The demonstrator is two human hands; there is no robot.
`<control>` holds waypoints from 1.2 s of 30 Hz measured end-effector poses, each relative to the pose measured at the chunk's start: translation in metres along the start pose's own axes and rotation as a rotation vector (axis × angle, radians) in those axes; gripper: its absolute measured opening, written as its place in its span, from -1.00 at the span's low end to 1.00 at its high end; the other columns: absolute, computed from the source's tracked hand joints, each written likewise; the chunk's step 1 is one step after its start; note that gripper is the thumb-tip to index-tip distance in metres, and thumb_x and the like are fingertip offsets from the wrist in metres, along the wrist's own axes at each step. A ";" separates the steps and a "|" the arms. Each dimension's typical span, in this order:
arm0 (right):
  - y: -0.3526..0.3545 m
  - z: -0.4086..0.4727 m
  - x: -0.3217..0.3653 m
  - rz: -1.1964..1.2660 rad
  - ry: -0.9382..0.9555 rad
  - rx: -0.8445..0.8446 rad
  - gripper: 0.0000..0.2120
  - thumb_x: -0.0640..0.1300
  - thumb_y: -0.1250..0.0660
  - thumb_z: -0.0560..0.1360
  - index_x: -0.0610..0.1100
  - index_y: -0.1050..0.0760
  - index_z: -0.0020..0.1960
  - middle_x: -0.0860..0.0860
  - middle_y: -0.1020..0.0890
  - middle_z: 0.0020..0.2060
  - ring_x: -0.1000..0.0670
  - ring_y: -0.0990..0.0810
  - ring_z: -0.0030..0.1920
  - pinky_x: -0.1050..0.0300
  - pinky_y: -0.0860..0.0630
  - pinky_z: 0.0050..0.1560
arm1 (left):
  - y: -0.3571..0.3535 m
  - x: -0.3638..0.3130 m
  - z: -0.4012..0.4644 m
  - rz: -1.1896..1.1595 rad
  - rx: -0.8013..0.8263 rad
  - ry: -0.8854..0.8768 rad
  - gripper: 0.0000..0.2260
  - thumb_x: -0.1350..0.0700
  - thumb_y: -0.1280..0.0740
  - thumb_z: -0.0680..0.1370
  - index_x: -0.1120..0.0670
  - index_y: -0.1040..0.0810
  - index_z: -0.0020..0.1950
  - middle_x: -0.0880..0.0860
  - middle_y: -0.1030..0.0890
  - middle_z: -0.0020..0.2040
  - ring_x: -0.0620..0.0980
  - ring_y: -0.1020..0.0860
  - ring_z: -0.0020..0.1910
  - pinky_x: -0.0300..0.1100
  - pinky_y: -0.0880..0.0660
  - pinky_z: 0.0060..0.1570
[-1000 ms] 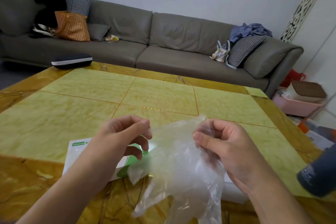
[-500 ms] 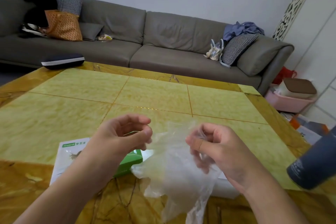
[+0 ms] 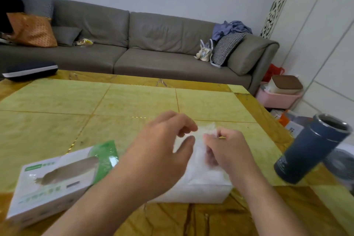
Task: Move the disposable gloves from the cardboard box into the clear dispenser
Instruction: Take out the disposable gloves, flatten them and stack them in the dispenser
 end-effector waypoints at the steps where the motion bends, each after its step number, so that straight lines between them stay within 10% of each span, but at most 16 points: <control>1: -0.001 0.000 -0.002 -0.052 0.011 -0.005 -0.74 -0.22 -0.37 0.57 -0.29 -0.46 -0.26 -0.11 -0.59 -0.50 -0.08 -0.55 -0.53 0.12 -0.47 -0.50 | -0.026 0.001 0.005 0.100 0.113 0.016 -0.76 -0.07 -0.26 0.67 -0.17 -0.51 0.33 -0.26 -0.48 0.22 -0.23 -0.49 0.18 -0.26 -0.52 0.16; 7: 0.016 0.003 -0.002 -0.597 0.142 -0.083 -0.60 -0.01 -0.51 0.53 -0.11 -0.38 -0.32 -0.03 -0.57 -0.39 -0.02 -0.48 -0.44 0.13 -0.41 -0.44 | -0.093 0.040 0.004 0.373 0.463 0.194 -0.61 -0.10 -0.23 0.68 -0.10 -0.33 0.51 -0.05 -0.48 0.30 0.01 -0.50 0.28 -0.04 -0.53 0.18; 15: 0.014 0.006 -0.004 -0.724 0.116 0.084 -0.76 0.04 -0.54 0.52 -0.05 -0.59 -0.23 0.02 -0.65 -0.30 -0.04 -0.66 -0.33 -0.02 -0.65 -0.26 | -0.076 0.020 0.021 0.432 0.344 0.053 -0.54 -0.13 -0.35 0.63 -0.22 -0.32 0.50 -0.16 -0.49 0.24 -0.06 -0.52 0.21 -0.05 -0.59 0.09; 27: 0.012 -0.001 0.003 -0.987 0.139 0.006 -0.71 0.01 -0.48 0.57 -0.09 -0.45 -0.18 0.01 -0.59 -0.27 -0.09 -0.64 -0.27 0.05 -0.59 -0.31 | -0.100 0.057 0.013 0.388 0.708 0.309 -0.46 -0.23 -0.46 0.51 -0.33 -0.37 0.46 -0.20 -0.61 0.13 -0.13 -0.62 0.08 -0.10 -0.59 0.13; 32: 0.003 -0.022 0.033 -1.115 0.254 -0.086 -0.70 -0.20 -0.46 0.54 -0.07 -0.44 0.20 -0.02 -0.57 0.03 -0.10 -0.63 0.02 0.06 -0.58 -0.10 | -0.109 0.055 0.017 0.403 0.743 0.272 -0.51 -0.15 -0.46 0.53 -0.23 -0.41 0.43 -0.14 -0.60 0.17 -0.09 -0.59 0.01 -0.16 -0.54 -0.01; 36: -0.026 -0.035 0.039 -0.945 0.326 0.241 -0.80 -0.28 -0.38 0.52 -0.05 -0.48 0.06 0.08 -0.48 0.06 -0.01 -0.52 0.06 0.02 -0.59 0.09 | -0.116 0.050 0.019 0.422 0.765 0.197 -0.70 -0.04 -0.37 0.57 -0.08 -0.52 0.30 -0.05 -0.66 0.09 -0.01 -0.58 -0.04 -0.11 -0.53 -0.08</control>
Point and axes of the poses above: each hand's wrist, its own z-axis towards the middle knuckle, its own y-axis out of the back of the hand, x = y × z, the point moved 6 cm from there along z, towards the middle knuckle
